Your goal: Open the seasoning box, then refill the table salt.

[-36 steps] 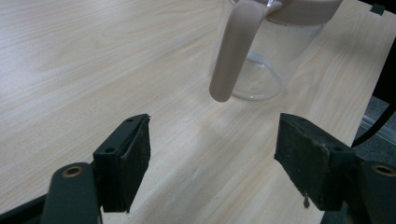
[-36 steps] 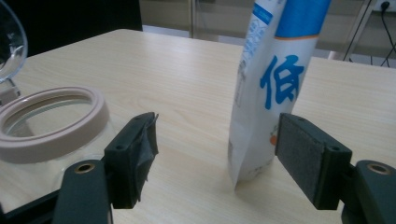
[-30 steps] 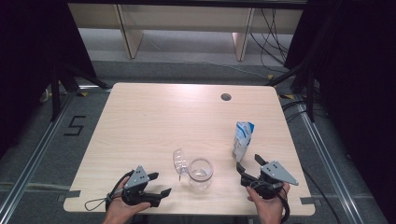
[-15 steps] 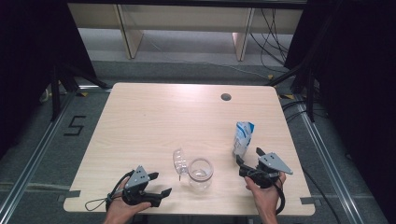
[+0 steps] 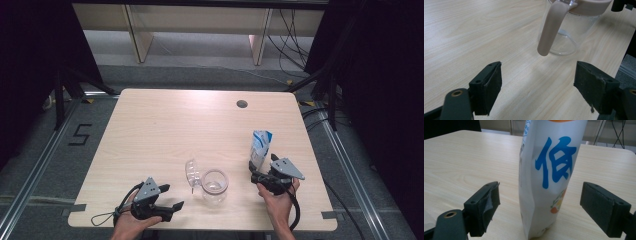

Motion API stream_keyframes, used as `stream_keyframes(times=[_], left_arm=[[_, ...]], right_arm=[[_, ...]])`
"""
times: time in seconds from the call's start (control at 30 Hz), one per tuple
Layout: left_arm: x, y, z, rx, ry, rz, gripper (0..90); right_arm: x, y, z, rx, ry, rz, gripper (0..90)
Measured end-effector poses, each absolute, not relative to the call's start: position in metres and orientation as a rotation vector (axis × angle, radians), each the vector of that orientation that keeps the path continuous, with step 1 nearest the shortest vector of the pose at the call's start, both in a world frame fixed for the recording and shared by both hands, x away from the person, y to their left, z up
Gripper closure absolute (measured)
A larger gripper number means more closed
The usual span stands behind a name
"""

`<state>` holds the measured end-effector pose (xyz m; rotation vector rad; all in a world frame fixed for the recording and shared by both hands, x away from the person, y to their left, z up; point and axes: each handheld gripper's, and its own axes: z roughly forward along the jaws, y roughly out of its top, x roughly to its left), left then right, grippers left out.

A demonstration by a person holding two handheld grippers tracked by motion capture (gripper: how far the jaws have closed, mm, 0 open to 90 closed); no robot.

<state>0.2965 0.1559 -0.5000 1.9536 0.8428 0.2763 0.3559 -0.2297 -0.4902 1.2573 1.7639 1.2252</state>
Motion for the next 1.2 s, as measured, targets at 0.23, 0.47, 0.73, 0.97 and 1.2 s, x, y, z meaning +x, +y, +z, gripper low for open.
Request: stream_keyframes(times=[0.23,0.47,0.73,0.97,1.2], left_arm=[[0.297,0.156,-0.5,1.958,0.83,0.263,21.8],[0.296,0.155,-0.5,1.951,0.834,0.263,21.8],[0.296,0.155,-0.5,1.951,0.826,0.26,21.6],[0.295,0.154,-0.499,1.955,0.814,0.258,21.6],[0.293,0.155,-0.498,1.959,0.811,0.263,21.6]], right_arm=[[0.367,-0.23,-0.495,1.273,1.755,1.277,16.9],[0.372,-0.226,-0.498,1.282,1.732,1.293,15.7],[0.379,-0.227,-0.501,1.285,1.716,1.287,15.5],[0.385,-0.227,-0.506,1.29,1.708,1.285,15.7],[0.39,-0.224,-0.512,1.322,1.683,1.253,16.6]])
